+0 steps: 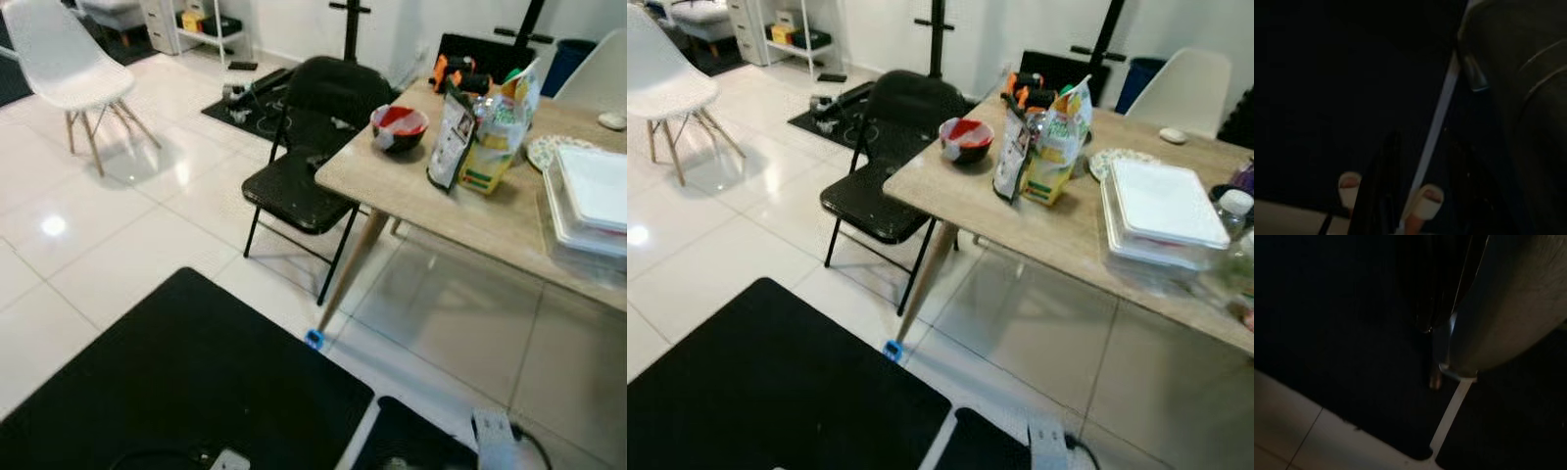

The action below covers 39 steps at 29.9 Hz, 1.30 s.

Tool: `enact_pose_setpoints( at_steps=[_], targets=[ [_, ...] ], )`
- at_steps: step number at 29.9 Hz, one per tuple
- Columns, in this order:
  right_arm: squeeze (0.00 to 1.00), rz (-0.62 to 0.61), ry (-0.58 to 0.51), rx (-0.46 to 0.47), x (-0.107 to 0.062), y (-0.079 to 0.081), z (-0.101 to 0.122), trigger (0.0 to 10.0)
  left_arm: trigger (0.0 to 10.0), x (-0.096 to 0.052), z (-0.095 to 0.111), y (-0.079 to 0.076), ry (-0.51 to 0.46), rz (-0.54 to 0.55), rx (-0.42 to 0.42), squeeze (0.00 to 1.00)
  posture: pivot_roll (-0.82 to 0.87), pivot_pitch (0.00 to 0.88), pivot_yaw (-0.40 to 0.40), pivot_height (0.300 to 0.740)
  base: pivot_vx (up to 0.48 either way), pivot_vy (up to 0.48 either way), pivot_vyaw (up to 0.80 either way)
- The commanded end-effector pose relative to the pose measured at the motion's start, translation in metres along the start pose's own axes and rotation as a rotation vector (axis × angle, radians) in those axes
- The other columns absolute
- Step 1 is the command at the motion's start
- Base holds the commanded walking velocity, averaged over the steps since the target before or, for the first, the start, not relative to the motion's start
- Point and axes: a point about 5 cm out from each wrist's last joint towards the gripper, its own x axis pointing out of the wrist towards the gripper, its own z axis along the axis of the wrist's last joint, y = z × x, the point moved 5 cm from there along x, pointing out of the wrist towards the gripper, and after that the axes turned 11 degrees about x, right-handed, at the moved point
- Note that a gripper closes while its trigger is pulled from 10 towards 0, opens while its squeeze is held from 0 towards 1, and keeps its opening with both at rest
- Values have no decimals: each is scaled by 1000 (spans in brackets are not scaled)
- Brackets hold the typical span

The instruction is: Restocking fridge

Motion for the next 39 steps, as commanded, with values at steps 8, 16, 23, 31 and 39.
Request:
enact_pose_setpoints(
  at_steps=[8,16,23,31,39],
  targets=[
    [0,13,-10,-8,1,6,4,10000,10000,-2,61,12,-201,48,-6,0,-12,0,-15,740,388,0,0],
    [0,15,-10,-16,1,6,5,10000,10000,-2,57,17,-190,74,-31,0,-12,0,-17,740,109,0,0],
    [0,15,-13,-20,1,5,7,10000,10000,-2,59,16,-195,72,-31,0,-11,0,-20,740,0,0,0],
    [0,21,-9,-29,1,6,8,10000,10000,-2,60,17,-196,74,-35,0,-8,0,-22,740,0,0,-279],
    [0,23,-5,-15,1,6,7,10000,10000,-2,59,16,-193,73,-37,0,-11,0,-16,740,0,0,-746]
  ],
)
